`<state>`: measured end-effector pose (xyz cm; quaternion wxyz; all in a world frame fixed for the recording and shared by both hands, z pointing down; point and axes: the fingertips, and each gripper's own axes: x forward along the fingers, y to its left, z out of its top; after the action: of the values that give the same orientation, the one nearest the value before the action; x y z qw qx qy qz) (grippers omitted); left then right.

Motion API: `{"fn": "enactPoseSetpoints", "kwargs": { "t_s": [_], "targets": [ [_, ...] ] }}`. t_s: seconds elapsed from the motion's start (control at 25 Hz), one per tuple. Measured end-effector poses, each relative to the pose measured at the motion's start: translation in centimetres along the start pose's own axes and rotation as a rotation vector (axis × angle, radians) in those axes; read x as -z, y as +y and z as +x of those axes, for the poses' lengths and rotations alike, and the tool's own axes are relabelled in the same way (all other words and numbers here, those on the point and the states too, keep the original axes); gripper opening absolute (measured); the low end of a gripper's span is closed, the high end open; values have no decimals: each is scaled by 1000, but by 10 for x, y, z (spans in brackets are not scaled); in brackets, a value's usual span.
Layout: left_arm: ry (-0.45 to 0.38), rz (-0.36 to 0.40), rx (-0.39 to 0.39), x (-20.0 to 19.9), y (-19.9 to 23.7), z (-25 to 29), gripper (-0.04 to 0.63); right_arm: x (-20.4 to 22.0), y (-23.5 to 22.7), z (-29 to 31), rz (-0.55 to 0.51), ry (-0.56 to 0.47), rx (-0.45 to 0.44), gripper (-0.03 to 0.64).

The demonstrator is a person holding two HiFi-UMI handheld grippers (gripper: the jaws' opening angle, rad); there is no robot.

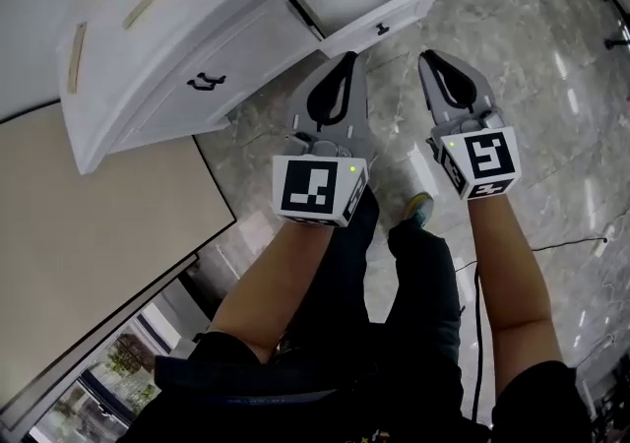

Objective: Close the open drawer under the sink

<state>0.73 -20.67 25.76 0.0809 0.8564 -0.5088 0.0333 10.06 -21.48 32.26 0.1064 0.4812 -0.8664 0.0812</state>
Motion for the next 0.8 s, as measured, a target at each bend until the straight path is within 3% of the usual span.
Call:
{"fn": "enactPoseSetpoints", "kwargs": {
  "t_s": [0.2, 0.4, 0.56, 0.68, 0.8],
  "targets": [
    [-1, 18, -3, 97, 21, 38, 0, 94, -18, 75, -34, 0, -18, 117],
    [0, 5, 23, 170, 21, 51, 0, 159, -28, 123, -65, -22, -46, 138],
    [-50, 25, 2, 196, 27, 63, 0, 191, -30, 151, -96, -34, -63, 153],
    [-79, 39, -15, 209, 33, 72, 0, 201, -35, 158, -109, -50, -37, 102],
    [-111, 62, -25, 212, 36, 73, 0, 203, -30, 157, -115, -72, -21, 98]
  ]
}}
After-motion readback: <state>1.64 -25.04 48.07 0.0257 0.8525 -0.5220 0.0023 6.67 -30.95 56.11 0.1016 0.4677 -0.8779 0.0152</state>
